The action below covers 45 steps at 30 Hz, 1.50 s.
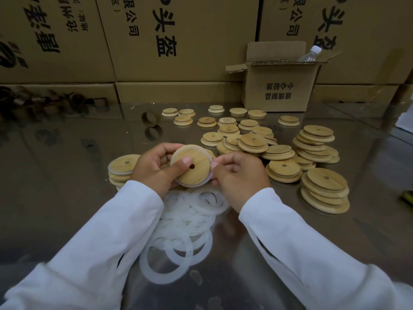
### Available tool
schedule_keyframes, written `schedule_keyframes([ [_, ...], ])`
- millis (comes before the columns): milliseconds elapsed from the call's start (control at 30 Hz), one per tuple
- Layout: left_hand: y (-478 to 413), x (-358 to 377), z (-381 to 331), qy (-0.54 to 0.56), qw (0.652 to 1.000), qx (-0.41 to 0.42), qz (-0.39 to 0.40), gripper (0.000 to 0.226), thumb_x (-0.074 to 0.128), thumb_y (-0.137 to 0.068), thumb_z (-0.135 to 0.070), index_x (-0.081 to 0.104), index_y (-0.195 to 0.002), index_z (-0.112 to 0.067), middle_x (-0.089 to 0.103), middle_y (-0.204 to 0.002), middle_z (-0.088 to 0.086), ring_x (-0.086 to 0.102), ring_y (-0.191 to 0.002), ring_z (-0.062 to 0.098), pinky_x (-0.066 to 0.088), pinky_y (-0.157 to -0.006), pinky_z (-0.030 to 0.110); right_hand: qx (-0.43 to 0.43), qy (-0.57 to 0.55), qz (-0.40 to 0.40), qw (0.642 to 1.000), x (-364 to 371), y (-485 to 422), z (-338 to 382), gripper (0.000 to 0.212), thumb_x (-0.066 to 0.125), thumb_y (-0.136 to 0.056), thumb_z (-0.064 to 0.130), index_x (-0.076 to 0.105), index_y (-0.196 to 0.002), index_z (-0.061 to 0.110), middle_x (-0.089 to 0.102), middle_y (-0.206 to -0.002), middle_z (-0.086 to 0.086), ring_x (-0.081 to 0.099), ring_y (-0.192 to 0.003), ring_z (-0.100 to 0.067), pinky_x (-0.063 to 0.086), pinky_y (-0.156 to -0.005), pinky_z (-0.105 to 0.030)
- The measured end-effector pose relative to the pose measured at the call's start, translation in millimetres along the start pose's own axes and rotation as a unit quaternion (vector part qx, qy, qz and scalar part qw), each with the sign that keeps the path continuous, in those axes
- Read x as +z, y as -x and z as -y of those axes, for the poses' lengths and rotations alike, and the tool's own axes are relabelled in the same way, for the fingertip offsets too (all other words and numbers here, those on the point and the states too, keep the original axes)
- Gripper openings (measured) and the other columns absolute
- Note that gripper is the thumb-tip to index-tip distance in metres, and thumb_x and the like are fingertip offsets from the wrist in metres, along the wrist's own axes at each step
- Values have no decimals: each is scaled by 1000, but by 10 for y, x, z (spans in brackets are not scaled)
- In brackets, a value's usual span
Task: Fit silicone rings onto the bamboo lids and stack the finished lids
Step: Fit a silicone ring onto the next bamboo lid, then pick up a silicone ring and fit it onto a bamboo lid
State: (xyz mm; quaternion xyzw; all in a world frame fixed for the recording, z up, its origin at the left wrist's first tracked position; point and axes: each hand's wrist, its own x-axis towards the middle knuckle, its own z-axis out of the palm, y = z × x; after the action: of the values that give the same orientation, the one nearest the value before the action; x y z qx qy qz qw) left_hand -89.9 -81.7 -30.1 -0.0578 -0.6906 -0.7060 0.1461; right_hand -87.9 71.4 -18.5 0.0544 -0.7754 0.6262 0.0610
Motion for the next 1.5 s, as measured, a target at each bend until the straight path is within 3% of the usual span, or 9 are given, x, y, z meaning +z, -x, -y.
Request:
schedule_keyframes([
  [267,4,9,-31,13,1000,2,-27,30,69,-58,-26,66,-87,-20,72,-81,2,67,-80,22,55,-75,42,-10,-5,-25,1000,-3,-35,-46,16,61,-84,15,56,-78,30,69,-77,-2,66,-80,-19,51,-77,-32],
  [400,7,-67,-124,-50,971,111,-206,20,72,-75,-16,65,-92,-25,68,-89,-7,67,-81,4,53,-65,18,-42,64,-52,996,-46,-66,-105,21,57,-85,13,51,-80,33,63,-70,10,61,-74,-10,48,-67,-24],
  [567,-29,-253,-185,-69,900,124,-413,27,70,-79,-24,65,-105,-19,65,-89,-6,64,-73,-6,48,-61,6,-164,285,11,944,-62,-84,-216,43,50,-88,10,48,-127,30,52,-126,9,39,-122,-12,35,-94,-27],
  [800,-49,-366,-71,-64,878,-7,-474,21,69,-78,-28,66,-97,-21,62,-74,-7,59,-64,8,46,-62,18,-184,337,95,918,-63,-160,-238,51,41,-95,17,28,-143,32,26,-151,13,14,-141,-9,17,-114,-47],
  [967,-97,-380,-6,-69,875,-50,-476,34,67,-79,-21,60,-111,-10,59,-91,3,53,-73,18,39,-69,21,-167,335,114,920,3,-249,-246,48,37,-97,24,28,-143,36,24,-151,16,10,-141,-9,8,-115,-48],
  [1133,-143,-418,41,-88,874,-59,-474,39,69,-80,-25,55,-114,-12,55,-120,11,56,-95,22,40,-80,24,-167,336,68,924,18,-299,-256,32,39,-96,34,53,-124,32,48,-136,14,30,-131,-12,13,-112,-48],
  [1267,-55,-270,-88,-181,864,109,-457,32,61,-84,-22,52,-111,-9,47,-117,6,48,-102,13,30,-77,0,-173,375,37,910,25,-305,-227,25,42,-93,40,58,-107,28,57,-115,10,42,-114,-16,24,-107,-46],
  [1367,38,-89,-171,-185,888,230,-352,16,56,-81,-19,51,-96,-23,52,-96,-10,49,-85,0,34,-74,0,-188,406,-21,894,27,-311,-216,22,50,-87,48,56,-89,27,54,-95,8,46,-102,-17,32,-98,-39],
  [1500,114,71,-135,-188,952,195,-140,25,58,-86,-12,50,-88,-36,59,-69,-12,59,-68,11,51,-66,27,-152,377,-61,912,3,-305,-221,40,65,-71,57,51,-97,30,54,-99,9,46,-104,-16,34,-85,-33],
])
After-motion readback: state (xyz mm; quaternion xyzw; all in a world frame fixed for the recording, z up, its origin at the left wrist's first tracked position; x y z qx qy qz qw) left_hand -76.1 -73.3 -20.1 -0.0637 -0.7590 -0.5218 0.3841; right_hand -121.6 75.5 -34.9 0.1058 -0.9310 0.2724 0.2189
